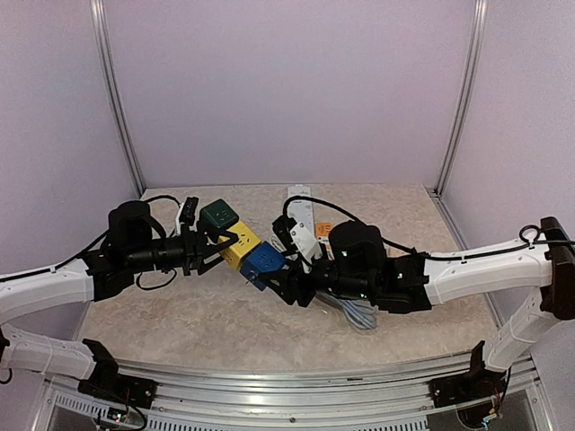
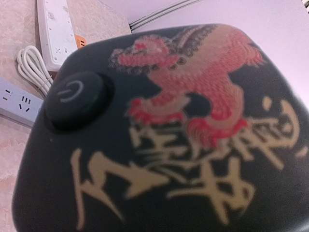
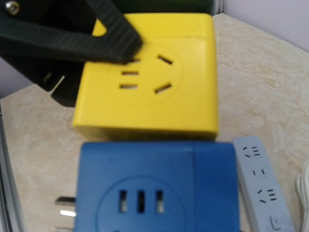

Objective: Pull the plug off the socket

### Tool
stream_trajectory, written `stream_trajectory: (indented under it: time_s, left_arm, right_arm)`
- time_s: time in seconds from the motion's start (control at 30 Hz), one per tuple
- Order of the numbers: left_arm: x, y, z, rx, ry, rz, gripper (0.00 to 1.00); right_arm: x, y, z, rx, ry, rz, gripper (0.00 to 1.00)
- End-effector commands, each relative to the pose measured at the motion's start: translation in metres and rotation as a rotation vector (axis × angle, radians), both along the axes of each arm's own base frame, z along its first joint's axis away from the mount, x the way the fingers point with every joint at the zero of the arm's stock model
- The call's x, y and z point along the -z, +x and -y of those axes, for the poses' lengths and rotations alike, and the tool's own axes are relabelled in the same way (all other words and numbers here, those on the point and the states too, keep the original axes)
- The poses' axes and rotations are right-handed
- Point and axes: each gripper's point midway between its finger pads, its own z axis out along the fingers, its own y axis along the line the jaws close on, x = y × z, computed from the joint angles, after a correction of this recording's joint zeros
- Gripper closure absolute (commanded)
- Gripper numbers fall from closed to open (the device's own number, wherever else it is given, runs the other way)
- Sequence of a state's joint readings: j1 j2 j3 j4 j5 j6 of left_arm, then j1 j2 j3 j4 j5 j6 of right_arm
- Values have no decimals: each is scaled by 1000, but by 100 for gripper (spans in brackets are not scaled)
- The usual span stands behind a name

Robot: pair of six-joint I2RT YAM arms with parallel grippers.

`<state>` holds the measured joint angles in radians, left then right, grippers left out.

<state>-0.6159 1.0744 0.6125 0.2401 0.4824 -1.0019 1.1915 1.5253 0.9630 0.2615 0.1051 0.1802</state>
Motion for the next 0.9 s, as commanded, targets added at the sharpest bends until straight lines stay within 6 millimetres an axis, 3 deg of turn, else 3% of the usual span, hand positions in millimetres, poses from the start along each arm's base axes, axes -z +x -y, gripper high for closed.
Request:
stream_trajectory:
  time_s: [0.0,0.3,0.57,0.87]
  left_arm:
    - [-3,50,-49,-280,80,102,65]
    - [-4,50,-51,-288,76,111,65]
    - [-5,50,-51,-288,74,113,65]
    - [-4,50,-52,-290,75,113,65]
  right_arm:
    - [-14,-27,10,-93,2,27,100]
    - [-4,10,23,153,-50,-32,100]
    - [8,44,50,314,-4,-196,100]
    - [-5,36,53,245,31,-147,100]
